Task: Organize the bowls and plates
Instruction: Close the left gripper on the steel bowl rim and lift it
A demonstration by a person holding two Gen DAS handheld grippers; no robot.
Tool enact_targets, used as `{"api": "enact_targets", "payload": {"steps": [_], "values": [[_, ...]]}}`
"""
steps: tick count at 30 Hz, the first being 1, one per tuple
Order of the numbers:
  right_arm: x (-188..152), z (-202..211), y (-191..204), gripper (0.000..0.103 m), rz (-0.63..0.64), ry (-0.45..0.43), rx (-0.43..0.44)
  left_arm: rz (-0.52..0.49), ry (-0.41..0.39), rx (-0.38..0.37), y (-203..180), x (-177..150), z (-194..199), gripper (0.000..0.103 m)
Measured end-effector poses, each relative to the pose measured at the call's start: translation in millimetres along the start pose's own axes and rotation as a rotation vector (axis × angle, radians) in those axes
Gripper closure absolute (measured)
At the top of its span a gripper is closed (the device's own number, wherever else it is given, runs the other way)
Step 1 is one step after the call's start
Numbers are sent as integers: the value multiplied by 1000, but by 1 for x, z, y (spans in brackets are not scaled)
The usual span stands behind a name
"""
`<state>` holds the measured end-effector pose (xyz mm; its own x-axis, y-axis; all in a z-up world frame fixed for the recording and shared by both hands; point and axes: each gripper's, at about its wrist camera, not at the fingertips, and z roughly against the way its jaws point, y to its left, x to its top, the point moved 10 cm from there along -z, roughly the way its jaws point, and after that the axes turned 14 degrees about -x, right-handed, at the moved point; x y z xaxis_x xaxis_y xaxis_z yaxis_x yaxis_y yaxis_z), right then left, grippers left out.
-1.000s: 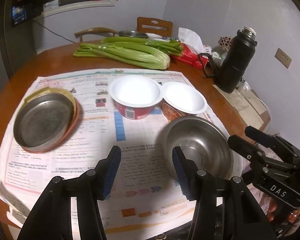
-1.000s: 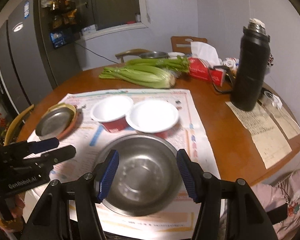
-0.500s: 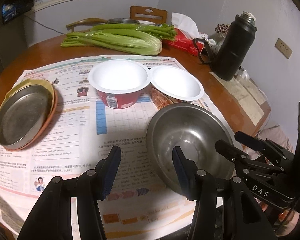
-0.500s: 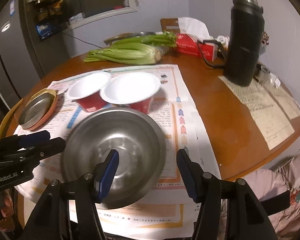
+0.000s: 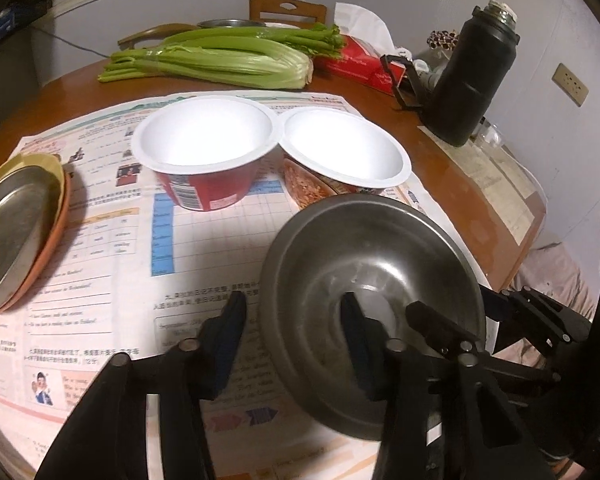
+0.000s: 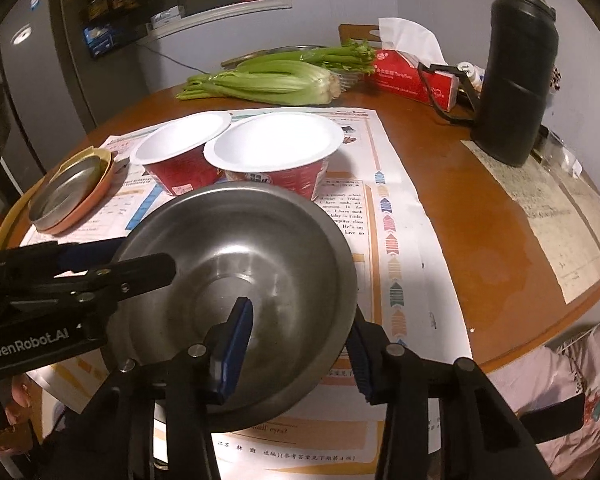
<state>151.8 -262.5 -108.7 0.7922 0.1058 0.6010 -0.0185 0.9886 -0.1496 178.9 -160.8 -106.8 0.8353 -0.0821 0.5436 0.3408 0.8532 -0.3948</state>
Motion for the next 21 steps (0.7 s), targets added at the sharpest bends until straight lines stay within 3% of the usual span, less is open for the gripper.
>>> {"api": "enact_targets", "payload": {"steps": [8,21], "values": [[1,5,3,58,10,-15,17,18,-11,3,4,0,1,67],[7,29,33,58,47,-50,81,32,-106,27,17,-2,51,66]]}}
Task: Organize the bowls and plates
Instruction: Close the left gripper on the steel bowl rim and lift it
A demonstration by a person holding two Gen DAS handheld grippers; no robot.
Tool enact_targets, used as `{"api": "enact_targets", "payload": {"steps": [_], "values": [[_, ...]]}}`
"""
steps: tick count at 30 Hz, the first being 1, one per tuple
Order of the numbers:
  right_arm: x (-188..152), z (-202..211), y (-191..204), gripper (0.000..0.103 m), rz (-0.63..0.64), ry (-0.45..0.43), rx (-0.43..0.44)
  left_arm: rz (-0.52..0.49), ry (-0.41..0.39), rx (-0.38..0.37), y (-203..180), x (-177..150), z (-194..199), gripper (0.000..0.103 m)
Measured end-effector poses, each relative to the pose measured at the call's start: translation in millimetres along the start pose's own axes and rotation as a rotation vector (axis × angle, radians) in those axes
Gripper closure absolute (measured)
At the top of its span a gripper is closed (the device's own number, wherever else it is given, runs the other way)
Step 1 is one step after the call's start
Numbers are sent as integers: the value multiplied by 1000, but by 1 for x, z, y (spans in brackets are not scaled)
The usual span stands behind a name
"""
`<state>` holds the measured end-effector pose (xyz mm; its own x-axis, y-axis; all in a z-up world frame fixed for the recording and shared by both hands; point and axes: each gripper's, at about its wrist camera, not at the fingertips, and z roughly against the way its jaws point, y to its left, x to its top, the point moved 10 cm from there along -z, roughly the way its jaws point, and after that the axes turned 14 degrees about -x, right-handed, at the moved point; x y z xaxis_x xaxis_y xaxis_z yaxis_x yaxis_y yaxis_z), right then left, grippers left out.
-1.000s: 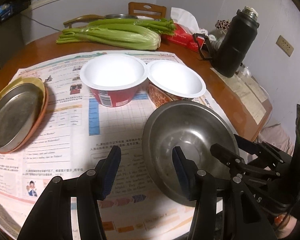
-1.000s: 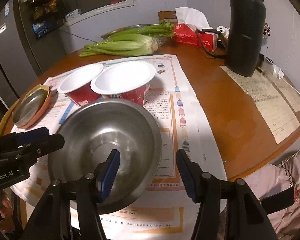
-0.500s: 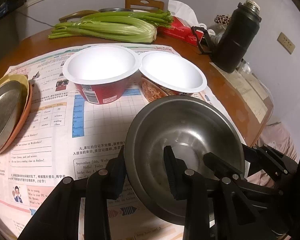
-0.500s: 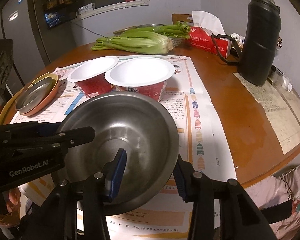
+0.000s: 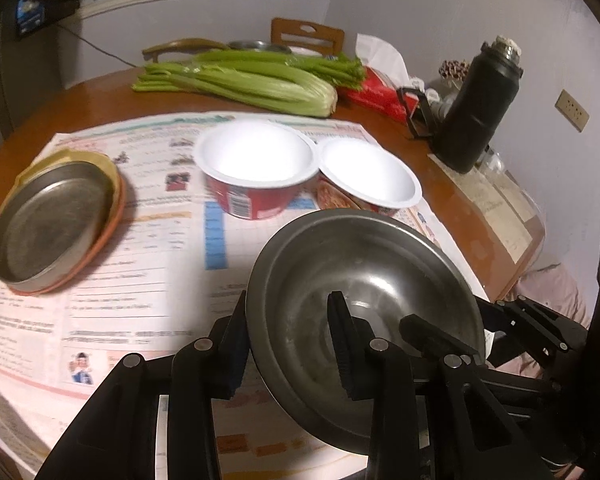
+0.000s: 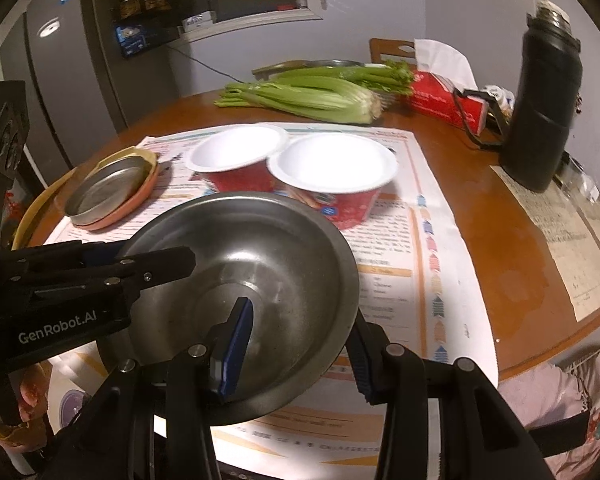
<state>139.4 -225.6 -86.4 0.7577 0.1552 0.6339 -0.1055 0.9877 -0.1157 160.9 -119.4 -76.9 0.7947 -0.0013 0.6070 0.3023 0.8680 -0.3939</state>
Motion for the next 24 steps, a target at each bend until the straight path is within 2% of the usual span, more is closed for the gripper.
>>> {"api": "enact_targets", "payload": {"steps": [13,19,24], "values": [[21,16,37,57,39,-52,46,28,-59,37,28,1,35,65],[26,20,50,57,53,-77,69,42,-66,56,39,-3,40,65],[22,15,57,57,65,-64,80,56,-60,66,46,-8,38,65]]}}
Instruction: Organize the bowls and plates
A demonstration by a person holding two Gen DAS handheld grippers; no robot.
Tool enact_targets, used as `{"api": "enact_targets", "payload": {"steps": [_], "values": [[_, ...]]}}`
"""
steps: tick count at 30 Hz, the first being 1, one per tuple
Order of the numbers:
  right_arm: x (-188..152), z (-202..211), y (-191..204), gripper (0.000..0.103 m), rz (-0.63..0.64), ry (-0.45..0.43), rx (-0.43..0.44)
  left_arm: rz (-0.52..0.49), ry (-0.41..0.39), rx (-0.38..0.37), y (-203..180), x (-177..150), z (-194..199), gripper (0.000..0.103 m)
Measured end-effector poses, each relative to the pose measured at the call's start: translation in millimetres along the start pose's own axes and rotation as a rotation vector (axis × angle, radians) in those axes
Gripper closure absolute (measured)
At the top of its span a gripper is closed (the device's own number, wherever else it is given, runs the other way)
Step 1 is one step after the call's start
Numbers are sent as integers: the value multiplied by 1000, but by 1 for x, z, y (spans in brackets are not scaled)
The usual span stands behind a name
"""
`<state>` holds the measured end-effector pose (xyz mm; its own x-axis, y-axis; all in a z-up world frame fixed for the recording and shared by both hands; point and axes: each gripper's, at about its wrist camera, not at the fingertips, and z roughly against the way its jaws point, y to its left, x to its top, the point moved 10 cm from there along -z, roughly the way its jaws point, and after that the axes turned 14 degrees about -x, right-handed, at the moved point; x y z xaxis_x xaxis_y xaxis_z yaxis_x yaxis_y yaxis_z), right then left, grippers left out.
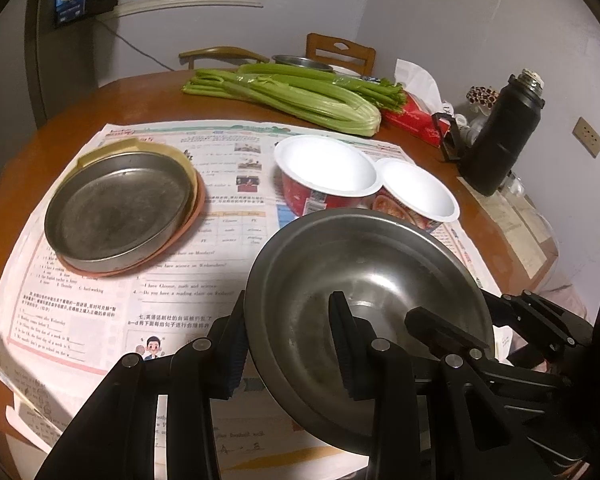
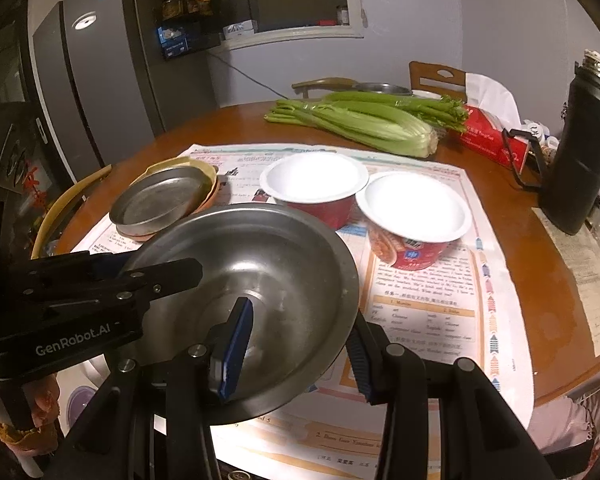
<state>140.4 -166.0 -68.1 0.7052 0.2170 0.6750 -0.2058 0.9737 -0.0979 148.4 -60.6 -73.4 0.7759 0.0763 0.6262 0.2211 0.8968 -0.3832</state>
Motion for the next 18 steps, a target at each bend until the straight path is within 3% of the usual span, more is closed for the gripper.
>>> {"api": "enact_targets", "payload": {"steps": [18], "values": [[-17,-22,22,57,56,39,2,14,28,72,24,-9,-14,65]]}}
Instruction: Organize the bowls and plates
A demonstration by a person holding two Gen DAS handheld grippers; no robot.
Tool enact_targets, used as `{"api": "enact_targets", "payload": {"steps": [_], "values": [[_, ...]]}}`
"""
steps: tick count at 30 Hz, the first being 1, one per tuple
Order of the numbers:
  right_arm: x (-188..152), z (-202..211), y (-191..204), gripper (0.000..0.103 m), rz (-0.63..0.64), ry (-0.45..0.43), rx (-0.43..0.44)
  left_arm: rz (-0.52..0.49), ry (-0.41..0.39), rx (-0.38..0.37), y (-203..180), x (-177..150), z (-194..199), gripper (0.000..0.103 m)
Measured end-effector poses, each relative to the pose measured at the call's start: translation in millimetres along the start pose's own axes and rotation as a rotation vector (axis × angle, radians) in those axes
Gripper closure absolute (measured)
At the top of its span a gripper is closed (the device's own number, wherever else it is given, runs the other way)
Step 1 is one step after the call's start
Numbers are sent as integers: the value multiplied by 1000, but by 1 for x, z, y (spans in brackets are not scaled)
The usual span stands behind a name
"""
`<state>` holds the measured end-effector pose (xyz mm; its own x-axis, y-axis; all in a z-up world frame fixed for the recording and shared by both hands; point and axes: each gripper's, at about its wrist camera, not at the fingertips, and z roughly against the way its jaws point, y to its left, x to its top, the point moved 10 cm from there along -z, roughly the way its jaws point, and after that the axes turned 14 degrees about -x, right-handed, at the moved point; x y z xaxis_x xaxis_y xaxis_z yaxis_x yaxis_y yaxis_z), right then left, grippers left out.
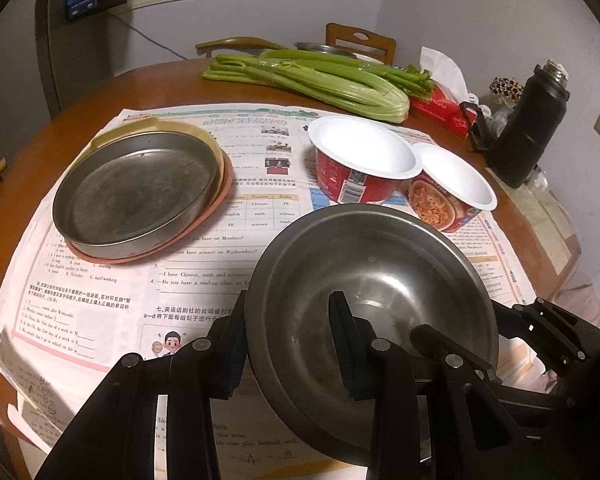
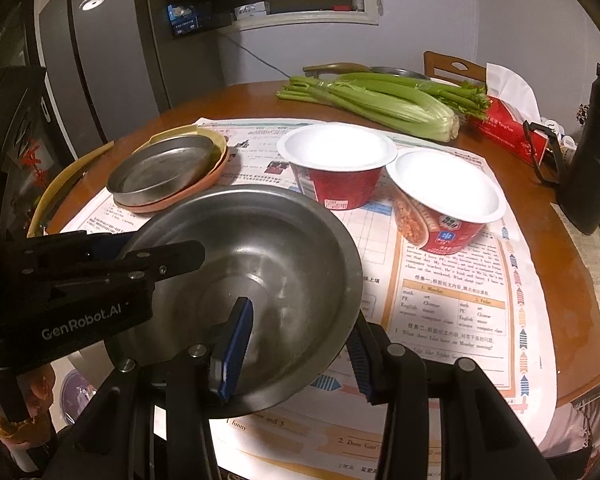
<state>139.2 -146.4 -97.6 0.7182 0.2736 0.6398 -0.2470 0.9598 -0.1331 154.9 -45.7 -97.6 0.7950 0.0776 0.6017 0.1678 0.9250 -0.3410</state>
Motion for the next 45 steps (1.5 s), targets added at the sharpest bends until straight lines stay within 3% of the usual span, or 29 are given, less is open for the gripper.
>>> {"api": "enact_targets", "payload": {"steps": [24,45], "values": [[-4,-10,-1,57,-31,46,34,13,35,-11,4,-7,-10,63],[10,5,-22,57,-144,15,59,43,-61,-33,12,17,27,57]]}}
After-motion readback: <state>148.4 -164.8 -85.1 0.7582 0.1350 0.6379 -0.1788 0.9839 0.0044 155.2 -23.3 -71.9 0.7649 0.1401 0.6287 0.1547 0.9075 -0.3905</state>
